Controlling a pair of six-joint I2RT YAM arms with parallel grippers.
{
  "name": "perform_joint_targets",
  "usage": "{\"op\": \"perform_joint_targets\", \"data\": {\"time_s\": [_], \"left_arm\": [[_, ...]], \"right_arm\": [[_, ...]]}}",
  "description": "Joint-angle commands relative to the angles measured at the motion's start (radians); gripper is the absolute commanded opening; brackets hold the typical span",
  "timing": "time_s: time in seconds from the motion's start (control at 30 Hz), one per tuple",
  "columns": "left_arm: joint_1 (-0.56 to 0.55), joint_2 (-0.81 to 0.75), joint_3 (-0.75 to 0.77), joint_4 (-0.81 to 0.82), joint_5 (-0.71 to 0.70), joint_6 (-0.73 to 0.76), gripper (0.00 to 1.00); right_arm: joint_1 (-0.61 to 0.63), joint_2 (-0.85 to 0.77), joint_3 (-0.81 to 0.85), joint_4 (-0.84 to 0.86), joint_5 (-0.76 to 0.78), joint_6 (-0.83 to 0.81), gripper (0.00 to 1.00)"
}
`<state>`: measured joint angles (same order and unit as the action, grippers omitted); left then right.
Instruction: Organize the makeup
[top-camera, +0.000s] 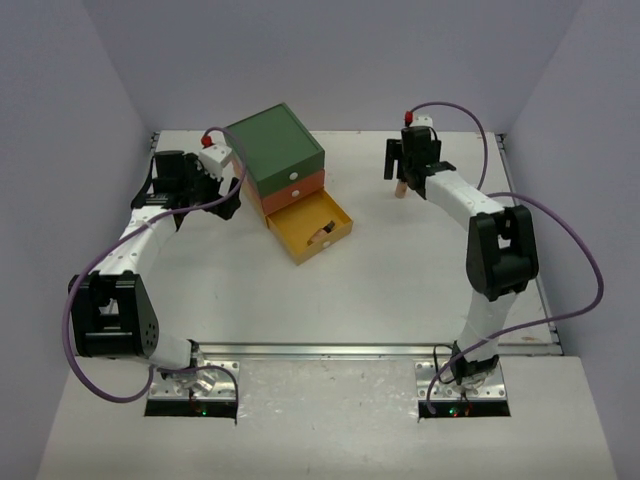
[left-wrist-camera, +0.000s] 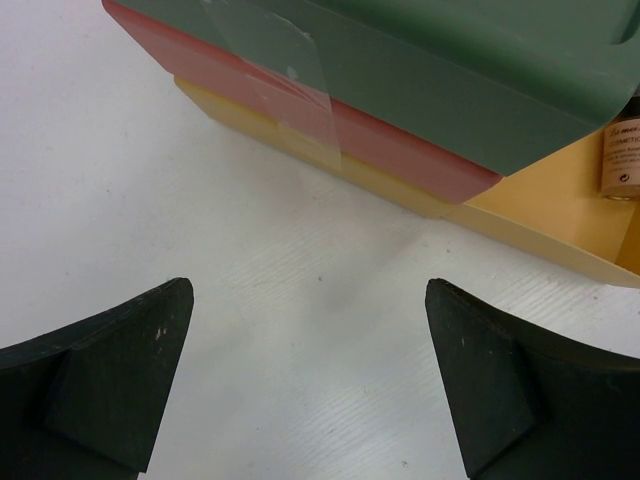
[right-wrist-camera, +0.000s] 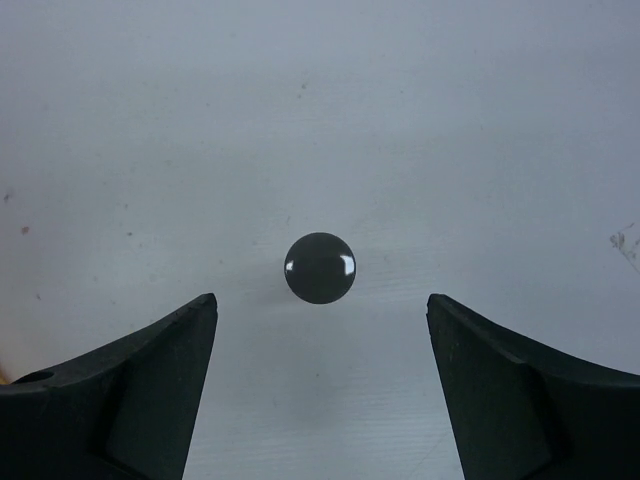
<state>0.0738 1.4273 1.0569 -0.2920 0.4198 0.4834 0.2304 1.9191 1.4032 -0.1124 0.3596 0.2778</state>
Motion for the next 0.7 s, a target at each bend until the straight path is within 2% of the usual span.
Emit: {"op": "perform_joint_targets", "data": {"time_s": [0.0, 0.13, 0.3, 0.47, 0.5, 0.67], "left_arm": [[0.011, -0.014, 0.032, 0.024, -0.006, 0.019, 1.00], [0.011, -0.008, 0.037, 0.020, -0.003, 0.018, 1.00], [0.012, -0.002, 0.038, 0.016, -0.009, 0.018, 1.00], [0.012, 0.009, 0.042, 0.015, -0.007, 0.014, 1.00], [0.011, 0.010, 0.044, 0.013, -0.006, 0.013, 1.00], [0.011, 0.008, 0.045, 0.010, -0.004, 0.011, 1.00]], "right_arm": [[-0.015, 0.048, 0.102, -0.005, -0.013, -0.033, 0.83], [-0.026, 0.109, 0.146, -0.006, -0.018, -0.022, 0.80], [-0.028, 0.175, 0.190, -0.013, -0.041, -0.022, 0.67], [-0.029, 0.176, 0.184, -0.012, -0.018, -0.019, 0.60], [-0.028, 0.174, 0.181, -0.012, -0.014, -0.021, 0.56], [-0.029, 0.145, 0.146, 0.019, -0.004, -0.050, 0.15]]}}
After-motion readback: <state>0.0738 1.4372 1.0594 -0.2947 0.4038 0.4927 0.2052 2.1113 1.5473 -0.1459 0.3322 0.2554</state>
